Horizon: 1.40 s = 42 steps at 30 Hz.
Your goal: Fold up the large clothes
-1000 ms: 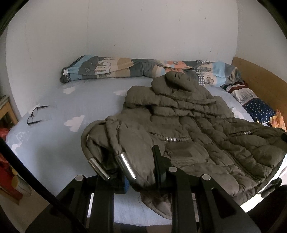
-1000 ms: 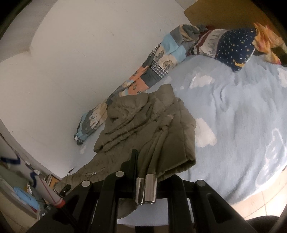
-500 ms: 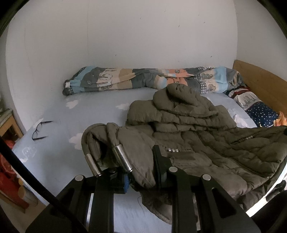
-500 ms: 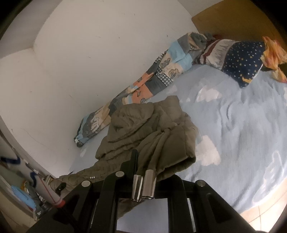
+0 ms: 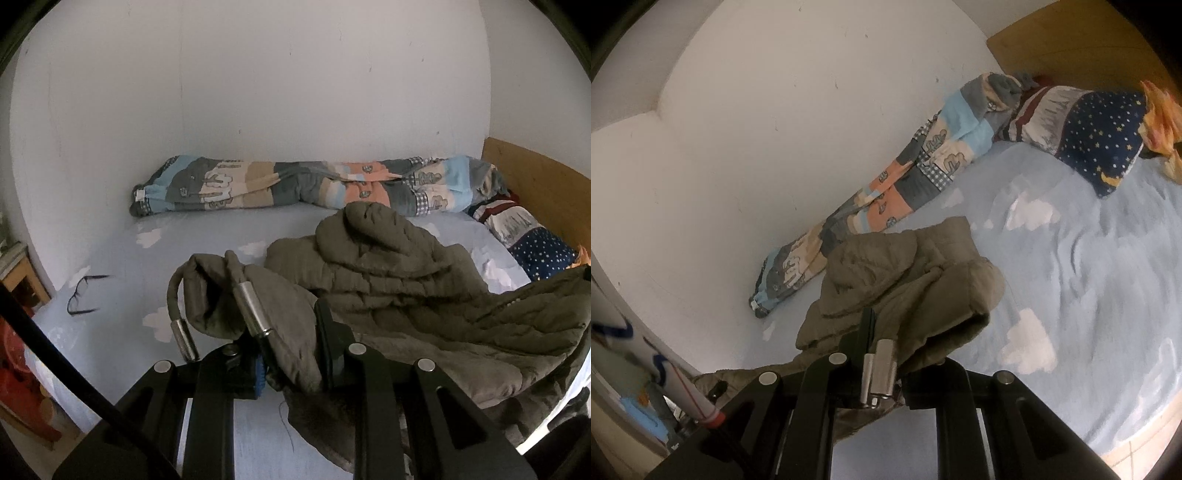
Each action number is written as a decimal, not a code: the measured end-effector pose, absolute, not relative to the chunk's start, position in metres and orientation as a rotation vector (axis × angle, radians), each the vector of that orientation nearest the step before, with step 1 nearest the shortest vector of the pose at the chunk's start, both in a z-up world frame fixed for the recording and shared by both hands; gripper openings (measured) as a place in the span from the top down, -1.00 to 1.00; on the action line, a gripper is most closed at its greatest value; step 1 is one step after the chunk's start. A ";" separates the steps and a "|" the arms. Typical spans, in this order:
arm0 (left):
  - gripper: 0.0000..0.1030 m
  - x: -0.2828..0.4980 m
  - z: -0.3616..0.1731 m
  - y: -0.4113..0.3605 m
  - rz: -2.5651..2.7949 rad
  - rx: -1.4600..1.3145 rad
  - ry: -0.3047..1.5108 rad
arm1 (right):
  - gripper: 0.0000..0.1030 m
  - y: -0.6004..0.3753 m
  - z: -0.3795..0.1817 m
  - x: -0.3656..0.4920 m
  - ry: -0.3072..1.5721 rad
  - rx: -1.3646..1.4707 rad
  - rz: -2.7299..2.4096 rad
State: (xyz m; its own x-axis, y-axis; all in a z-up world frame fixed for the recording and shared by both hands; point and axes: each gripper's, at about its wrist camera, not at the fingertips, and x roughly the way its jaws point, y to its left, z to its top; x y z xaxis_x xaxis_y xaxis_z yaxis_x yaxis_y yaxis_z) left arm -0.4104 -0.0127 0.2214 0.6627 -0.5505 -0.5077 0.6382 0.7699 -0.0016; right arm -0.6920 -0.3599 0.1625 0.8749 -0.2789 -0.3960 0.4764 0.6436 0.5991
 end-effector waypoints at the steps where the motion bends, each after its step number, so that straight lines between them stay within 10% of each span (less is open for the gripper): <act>1: 0.57 -0.410 0.223 -0.014 -0.676 0.185 0.508 | 0.77 -0.361 0.165 -0.690 0.279 0.755 -0.435; 42: 0.47 -0.356 0.256 -0.073 -0.672 0.196 0.447 | 0.77 -0.427 0.207 -0.600 0.301 0.655 -0.468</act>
